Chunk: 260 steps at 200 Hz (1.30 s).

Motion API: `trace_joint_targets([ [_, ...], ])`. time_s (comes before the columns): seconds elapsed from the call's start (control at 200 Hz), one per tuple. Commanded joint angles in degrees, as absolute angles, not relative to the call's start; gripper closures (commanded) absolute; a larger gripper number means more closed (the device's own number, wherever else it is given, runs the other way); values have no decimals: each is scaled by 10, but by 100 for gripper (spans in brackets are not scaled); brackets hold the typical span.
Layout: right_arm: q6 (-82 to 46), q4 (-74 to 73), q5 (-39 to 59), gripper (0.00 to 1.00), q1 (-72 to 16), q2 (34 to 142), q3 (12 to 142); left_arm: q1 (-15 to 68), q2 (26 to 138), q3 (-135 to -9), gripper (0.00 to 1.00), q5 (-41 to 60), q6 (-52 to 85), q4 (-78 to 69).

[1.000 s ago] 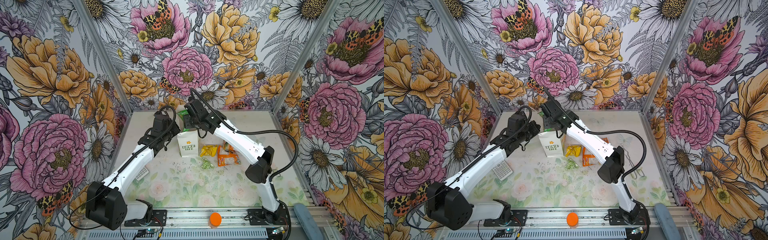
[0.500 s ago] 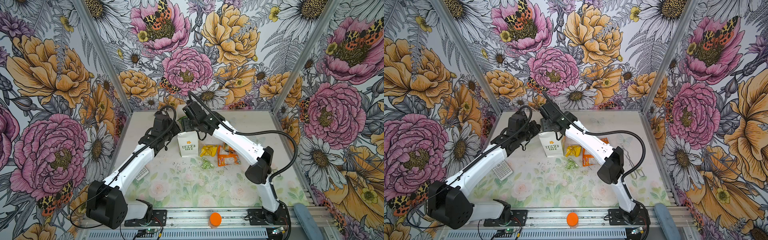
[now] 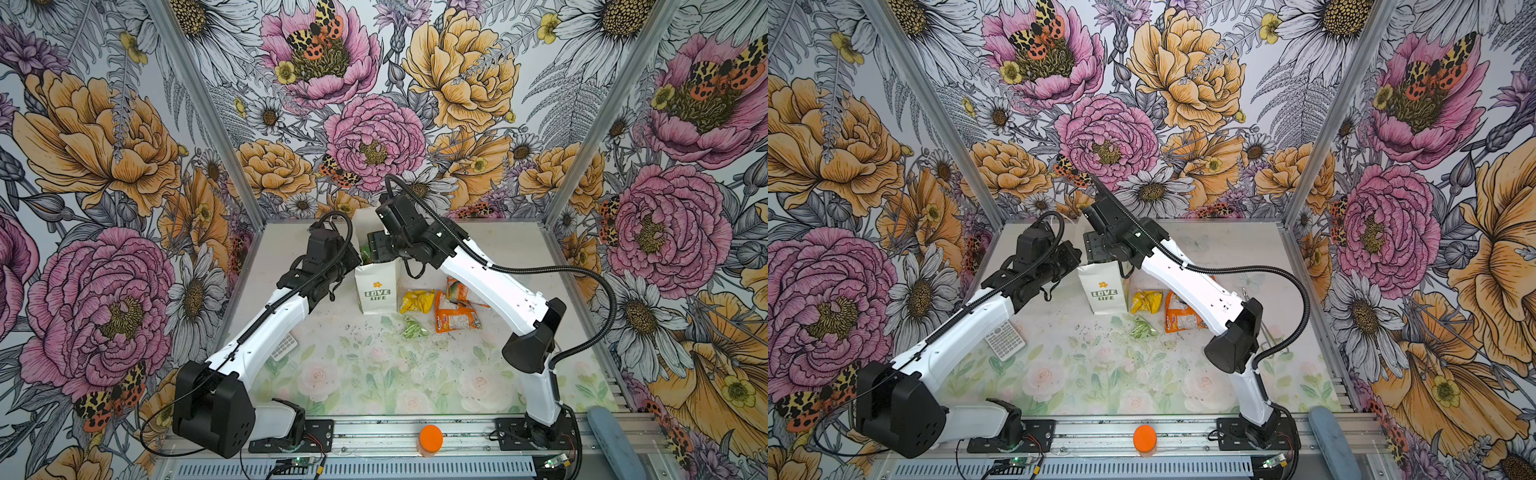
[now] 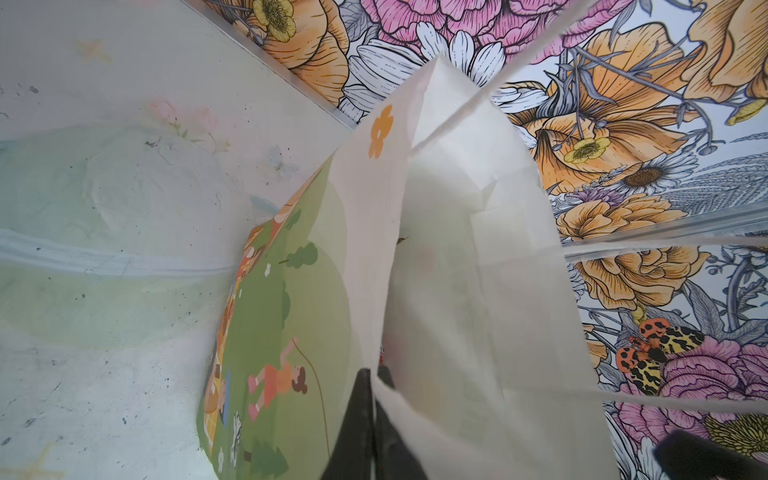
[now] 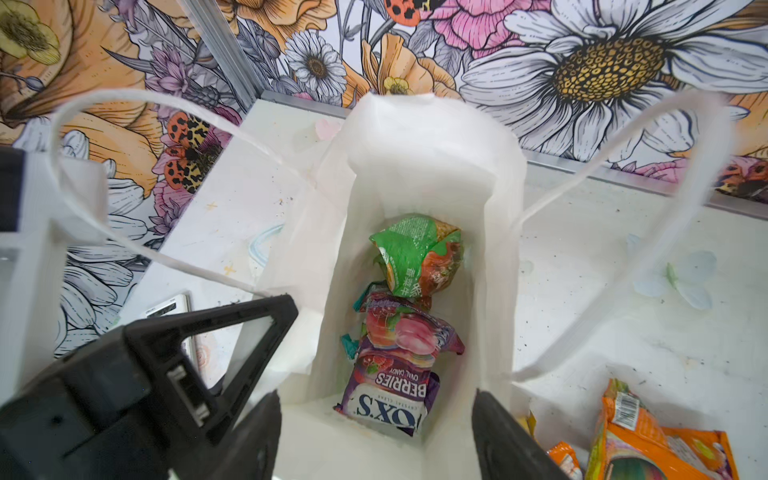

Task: Place the snacks into the paper bag
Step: 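Open the right gripper and move it back over the orange packets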

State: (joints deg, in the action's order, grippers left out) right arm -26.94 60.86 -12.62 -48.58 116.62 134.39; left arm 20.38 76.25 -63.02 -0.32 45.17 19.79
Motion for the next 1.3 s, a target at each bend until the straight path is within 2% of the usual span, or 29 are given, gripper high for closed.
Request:
trace_joint_targets([
  [0.0, -250, 620, -109, 25, -491, 1123, 1342, 199, 778, -622, 100, 6, 454, 218],
  [0.48, -218, 622, -120, 19, -491, 1040, 1273, 196, 773, -623, 100, 9, 452, 219],
  [0.781, -212, 621, -192, 15, -485, 975, 1192, 196, 773, -623, 100, 12, 453, 219],
  [1.296, -308, 610, -219, 10, -430, 866, 1010, 197, 769, -619, 100, 11, 453, 218],
])
